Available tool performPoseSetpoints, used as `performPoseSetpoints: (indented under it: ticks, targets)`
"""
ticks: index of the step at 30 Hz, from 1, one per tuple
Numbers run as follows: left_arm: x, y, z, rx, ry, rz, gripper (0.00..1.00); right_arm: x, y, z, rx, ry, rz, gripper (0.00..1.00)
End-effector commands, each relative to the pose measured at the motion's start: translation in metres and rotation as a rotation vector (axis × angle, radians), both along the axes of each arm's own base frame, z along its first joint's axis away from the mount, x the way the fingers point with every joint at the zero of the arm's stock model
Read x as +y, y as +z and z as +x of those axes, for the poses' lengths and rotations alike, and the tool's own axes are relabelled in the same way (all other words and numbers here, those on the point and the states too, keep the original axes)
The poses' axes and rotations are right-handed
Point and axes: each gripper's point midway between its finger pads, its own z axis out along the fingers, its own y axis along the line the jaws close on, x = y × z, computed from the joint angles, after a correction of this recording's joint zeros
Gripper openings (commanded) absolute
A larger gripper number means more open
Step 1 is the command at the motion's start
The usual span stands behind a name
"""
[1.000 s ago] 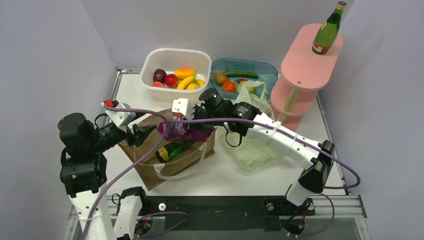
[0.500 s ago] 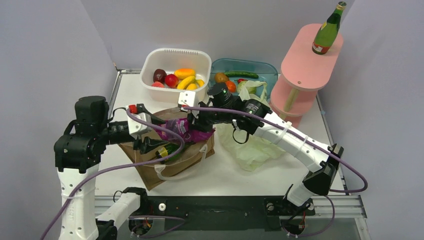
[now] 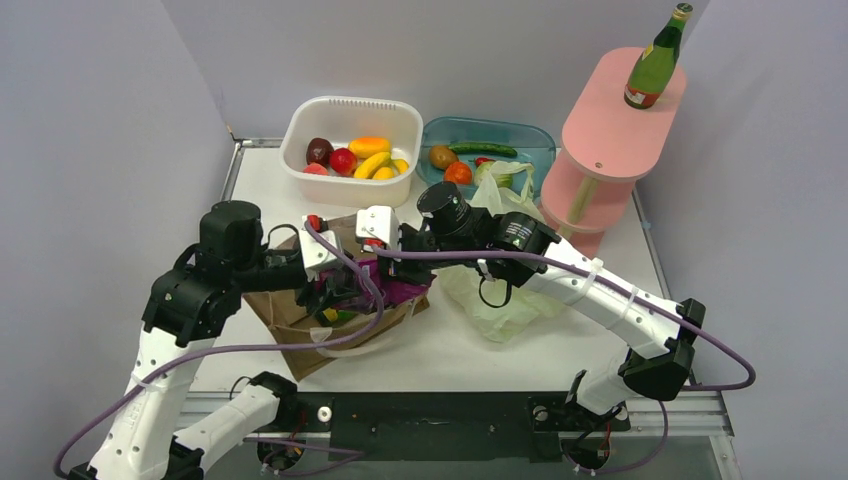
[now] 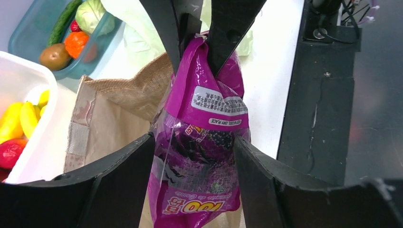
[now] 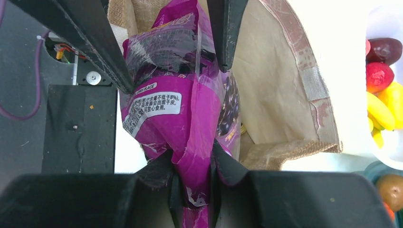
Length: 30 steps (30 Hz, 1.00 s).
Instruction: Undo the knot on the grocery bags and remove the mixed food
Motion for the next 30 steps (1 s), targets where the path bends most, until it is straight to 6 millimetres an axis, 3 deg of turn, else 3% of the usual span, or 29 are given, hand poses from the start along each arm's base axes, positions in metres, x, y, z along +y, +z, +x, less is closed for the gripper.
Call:
performPoseSetpoints:
  ticks: [1, 6, 13, 18, 20, 23, 25, 26, 27, 28, 29, 30]
  targets:
    - [0.005, -0.011, 0.021, -0.045, 0.109, 0.045, 0.59, 0.005, 0.098, -0.013, -0.112, 0.04, 0.294, 0.0]
    - [-0.004, -0.026, 0.006, 0.003, 0.029, 0.055, 0.59, 0.008, 0.104, -0.013, -0.099, 0.031, 0.316, 0.0]
    - [-0.008, -0.029, -0.014, -0.016, -0.063, 0.032, 0.59, 0.007, 0.117, -0.009, -0.095, 0.001, 0.348, 0.0]
    - [-0.01, -0.026, 0.005, 0.001, 0.043, -0.003, 0.58, 0.003, 0.131, -0.017, -0.092, 0.01, 0.398, 0.0]
    - [-0.013, -0.024, 0.006, 0.007, 0.037, -0.011, 0.5, -0.001, 0.135, -0.02, -0.1, 0.012, 0.416, 0.0]
    - [-0.015, -0.02, 0.009, 0.031, 0.054, -0.026, 0.15, -0.005, 0.138, -0.019, -0.116, 0.005, 0.426, 0.0]
    - [-0.015, -0.018, 0.012, 0.043, 0.081, -0.037, 0.0, -0.009, 0.141, -0.018, -0.124, -0.006, 0.43, 0.0]
    - [-0.015, -0.015, 0.016, 0.034, 0.101, -0.042, 0.0, -0.011, 0.141, -0.017, -0.125, -0.014, 0.431, 0.0]
    - [-0.014, -0.011, 0.017, 0.038, 0.122, -0.059, 0.0, -0.013, 0.141, -0.015, -0.119, -0.025, 0.431, 0.05]
    - [-0.014, -0.002, 0.021, 0.01, 0.144, -0.085, 0.0, -0.016, 0.144, -0.013, -0.117, -0.039, 0.438, 0.22]
    - [-0.013, 0.003, 0.023, 0.026, 0.172, -0.117, 0.0, -0.02, 0.146, -0.009, -0.097, -0.064, 0.445, 0.32]
    - [-0.015, 0.016, 0.022, 0.026, 0.185, -0.173, 0.0, -0.023, 0.151, -0.005, -0.088, -0.084, 0.457, 0.5]
